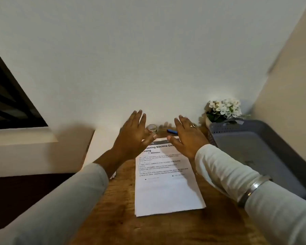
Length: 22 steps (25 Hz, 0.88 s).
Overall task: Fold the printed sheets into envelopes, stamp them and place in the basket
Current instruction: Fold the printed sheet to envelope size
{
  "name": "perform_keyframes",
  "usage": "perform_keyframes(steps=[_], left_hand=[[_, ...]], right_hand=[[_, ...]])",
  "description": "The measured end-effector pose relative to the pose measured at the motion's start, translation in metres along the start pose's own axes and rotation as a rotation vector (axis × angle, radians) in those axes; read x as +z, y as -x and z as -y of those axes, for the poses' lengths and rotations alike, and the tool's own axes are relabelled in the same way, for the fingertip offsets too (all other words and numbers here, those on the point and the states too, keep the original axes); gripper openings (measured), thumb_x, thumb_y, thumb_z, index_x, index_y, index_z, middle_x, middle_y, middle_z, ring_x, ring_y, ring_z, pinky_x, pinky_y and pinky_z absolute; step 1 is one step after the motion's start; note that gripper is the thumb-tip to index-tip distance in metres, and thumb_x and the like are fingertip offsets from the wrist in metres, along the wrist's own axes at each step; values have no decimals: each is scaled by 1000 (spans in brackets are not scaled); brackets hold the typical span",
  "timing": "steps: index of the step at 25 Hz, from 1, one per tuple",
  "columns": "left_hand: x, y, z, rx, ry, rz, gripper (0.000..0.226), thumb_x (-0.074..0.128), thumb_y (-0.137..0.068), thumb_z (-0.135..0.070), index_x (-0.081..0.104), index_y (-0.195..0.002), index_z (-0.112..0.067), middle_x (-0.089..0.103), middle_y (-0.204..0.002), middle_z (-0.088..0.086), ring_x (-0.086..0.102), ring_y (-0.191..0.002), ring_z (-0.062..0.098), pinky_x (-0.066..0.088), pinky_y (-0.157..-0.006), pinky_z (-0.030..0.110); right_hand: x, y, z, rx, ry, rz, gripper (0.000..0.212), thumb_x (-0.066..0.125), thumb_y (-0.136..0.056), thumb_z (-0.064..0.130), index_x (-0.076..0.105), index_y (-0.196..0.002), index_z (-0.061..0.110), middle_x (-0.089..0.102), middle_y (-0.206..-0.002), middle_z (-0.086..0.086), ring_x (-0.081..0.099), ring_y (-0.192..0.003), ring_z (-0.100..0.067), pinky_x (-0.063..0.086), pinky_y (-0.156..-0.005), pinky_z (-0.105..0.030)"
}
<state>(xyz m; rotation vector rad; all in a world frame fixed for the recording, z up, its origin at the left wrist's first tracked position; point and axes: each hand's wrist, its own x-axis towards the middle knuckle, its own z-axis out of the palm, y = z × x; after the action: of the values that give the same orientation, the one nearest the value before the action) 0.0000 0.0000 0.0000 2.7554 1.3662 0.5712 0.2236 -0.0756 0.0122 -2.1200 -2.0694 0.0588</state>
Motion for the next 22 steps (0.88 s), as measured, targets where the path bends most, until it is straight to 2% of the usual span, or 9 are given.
perform_keyframes(steps=[4,6,10,13,19,22], left_hand=[[51,17,3,9,-39,151,95,18,-87,-77,21,-157,-13,17,-165,11,11,-153,29,19,-123,48],[72,20,8,2,-41,170,95,19,-87,-77,20,-157,-13,19,-164,11,16,-152,28,24,-121,49],[97,25,17,-18,-12,224,96,26,-87,-77,14,-159,-15,6,-167,8,3,-154,27,17,-123,50],[113,31,19,-17,-4,260,92,30,-92,-74,11,-159,-15,-2,-167,7,-4,-154,26,11,-124,47],[123,35,22,-21,6,244,98,19,-84,-80,13,-160,-19,-3,-168,2,-3,-154,25,12,-124,50],[125,35,24,5,-24,284,88,19,-92,-74,11,-160,-18,-1,-168,3,-2,-154,22,9,-123,46]], right_hand=[[43,7,-8,38,21,159,77,34,-100,62,15,-159,16,12,-168,-11,21,-153,-32,21,-122,-48],[58,7,-8,56,12,222,79,33,-100,62,12,-160,15,8,-169,-10,18,-154,-32,21,-123,-47],[77,3,-10,60,27,277,80,32,-100,63,9,-161,18,3,-170,-6,10,-156,-29,12,-125,-45],[99,0,-13,35,42,278,80,30,-99,65,10,-161,17,5,-170,-6,5,-157,-26,11,-126,-48],[120,-3,-10,41,95,222,82,22,-98,68,9,-162,18,5,-170,-7,3,-157,-25,9,-126,-49],[122,-1,-9,60,132,197,81,20,-99,68,9,-161,19,6,-170,-6,3,-157,-25,8,-126,-50]])
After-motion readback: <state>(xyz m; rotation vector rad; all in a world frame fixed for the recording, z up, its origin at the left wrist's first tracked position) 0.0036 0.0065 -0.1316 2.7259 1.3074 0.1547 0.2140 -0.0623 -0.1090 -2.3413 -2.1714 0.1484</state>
